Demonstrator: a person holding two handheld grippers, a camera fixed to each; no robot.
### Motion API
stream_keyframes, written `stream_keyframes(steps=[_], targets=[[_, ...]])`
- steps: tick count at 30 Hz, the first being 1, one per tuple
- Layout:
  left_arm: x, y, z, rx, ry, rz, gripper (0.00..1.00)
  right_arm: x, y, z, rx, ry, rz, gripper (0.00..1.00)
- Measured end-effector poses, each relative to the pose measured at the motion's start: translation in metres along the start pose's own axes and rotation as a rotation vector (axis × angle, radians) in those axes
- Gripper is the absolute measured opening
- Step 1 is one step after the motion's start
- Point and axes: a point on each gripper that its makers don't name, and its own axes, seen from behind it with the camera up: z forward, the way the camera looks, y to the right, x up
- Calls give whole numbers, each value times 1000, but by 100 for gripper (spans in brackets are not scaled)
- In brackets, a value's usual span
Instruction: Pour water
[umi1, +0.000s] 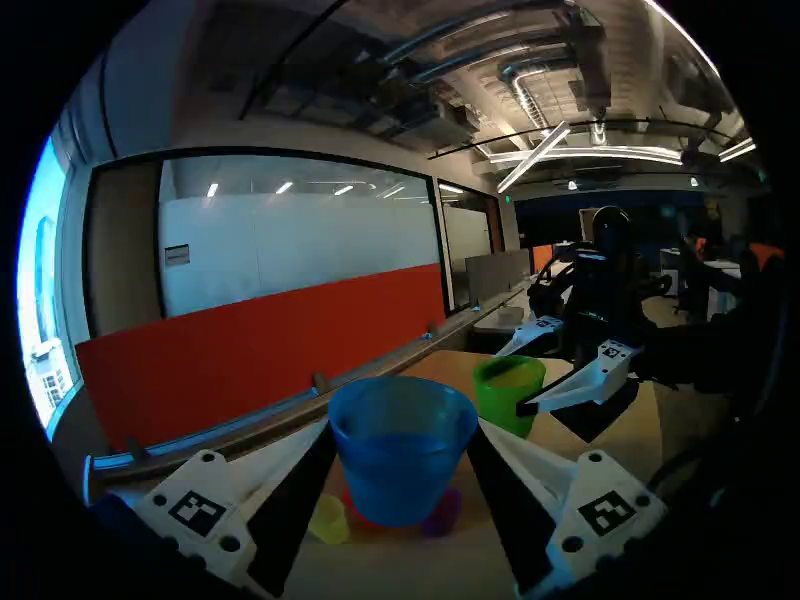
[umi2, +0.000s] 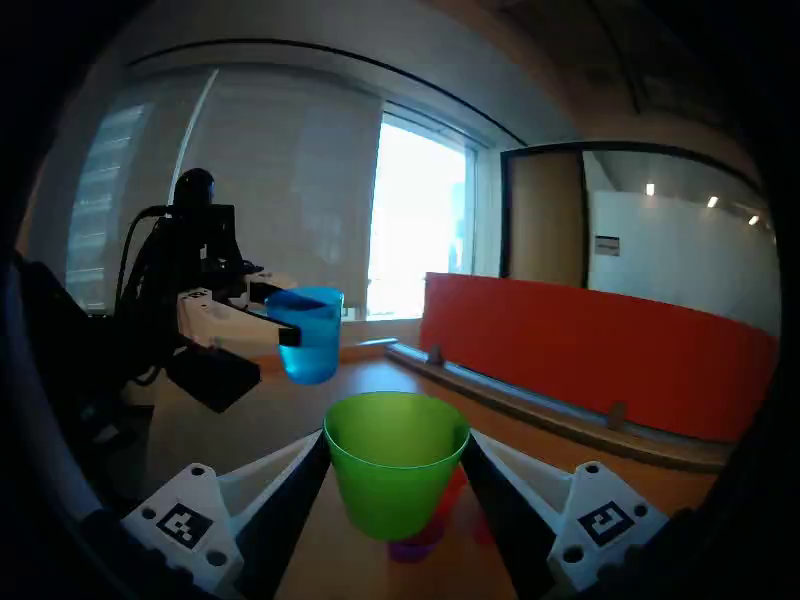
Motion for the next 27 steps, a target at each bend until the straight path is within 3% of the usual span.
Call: stream_keyframes(steps=[7, 27], targets=[[7, 1, 6, 17, -1, 100, 86, -6, -8, 7, 26, -4, 3, 91], [26, 8, 22, 41, -4, 314, 86, -25, -34, 21, 95, -24, -2, 91]])
